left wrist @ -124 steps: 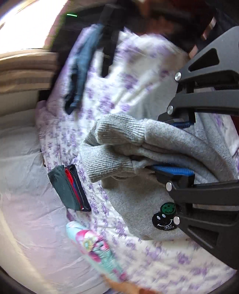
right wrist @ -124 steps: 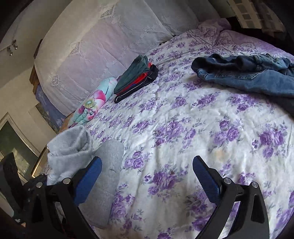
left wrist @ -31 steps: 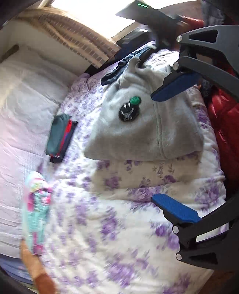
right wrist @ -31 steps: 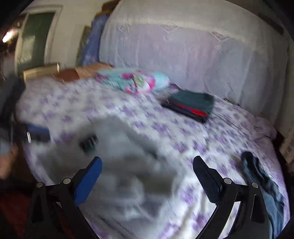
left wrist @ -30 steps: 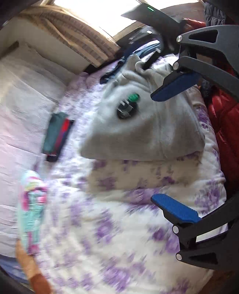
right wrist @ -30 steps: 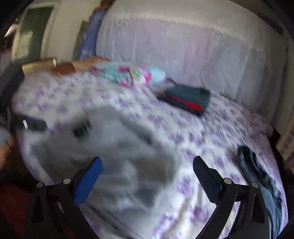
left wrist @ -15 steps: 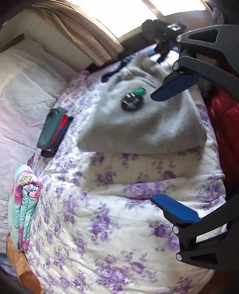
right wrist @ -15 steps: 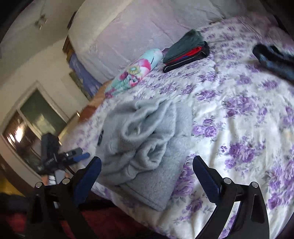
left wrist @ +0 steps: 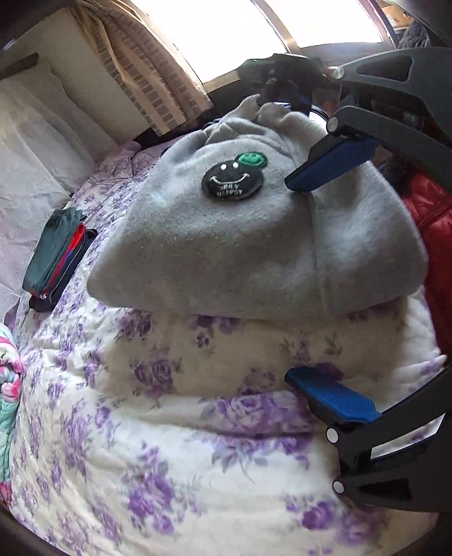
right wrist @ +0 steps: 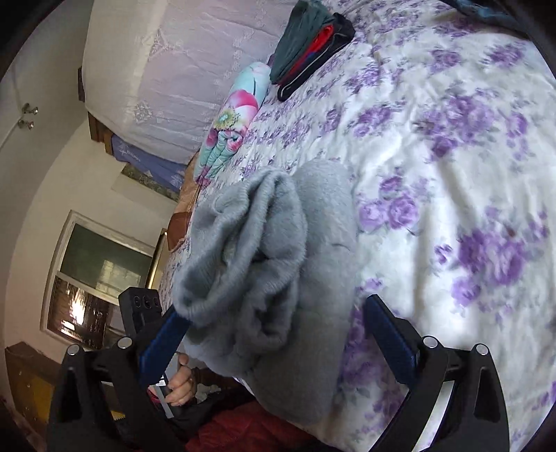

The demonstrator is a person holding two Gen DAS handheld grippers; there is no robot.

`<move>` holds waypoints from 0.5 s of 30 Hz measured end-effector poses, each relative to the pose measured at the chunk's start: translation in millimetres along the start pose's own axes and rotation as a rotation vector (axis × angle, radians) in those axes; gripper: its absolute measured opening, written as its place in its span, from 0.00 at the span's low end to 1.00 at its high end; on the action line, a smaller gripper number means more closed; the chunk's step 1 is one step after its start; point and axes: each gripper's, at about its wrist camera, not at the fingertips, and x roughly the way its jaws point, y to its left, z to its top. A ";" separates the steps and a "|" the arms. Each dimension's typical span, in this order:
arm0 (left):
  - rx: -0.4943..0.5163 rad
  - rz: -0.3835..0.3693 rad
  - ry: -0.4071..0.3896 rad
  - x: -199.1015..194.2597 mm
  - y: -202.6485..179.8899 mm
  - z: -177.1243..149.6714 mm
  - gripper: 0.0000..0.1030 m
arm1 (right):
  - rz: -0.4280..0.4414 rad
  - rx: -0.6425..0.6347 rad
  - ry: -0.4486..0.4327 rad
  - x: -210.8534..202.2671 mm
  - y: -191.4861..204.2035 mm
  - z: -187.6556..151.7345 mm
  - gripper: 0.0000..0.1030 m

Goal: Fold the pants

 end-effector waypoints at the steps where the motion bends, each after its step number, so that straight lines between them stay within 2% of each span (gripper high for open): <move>1: 0.010 -0.006 -0.005 1.5 -1.0 1.4 0.95 | -0.004 -0.003 0.008 4.6 1.1 3.7 0.97; 5: 0.023 -0.037 0.004 8.5 -1.5 10.1 0.95 | -0.006 0.015 0.052 25.5 -3.5 17.1 0.97; 11: 0.039 -0.075 0.016 14.8 0.7 13.8 0.96 | 0.022 -0.057 0.006 27.9 -1.4 13.7 0.96; 15: 0.038 -0.103 0.021 16.3 -2.1 12.7 0.95 | 0.021 -0.084 -0.025 23.7 -2.8 10.0 0.82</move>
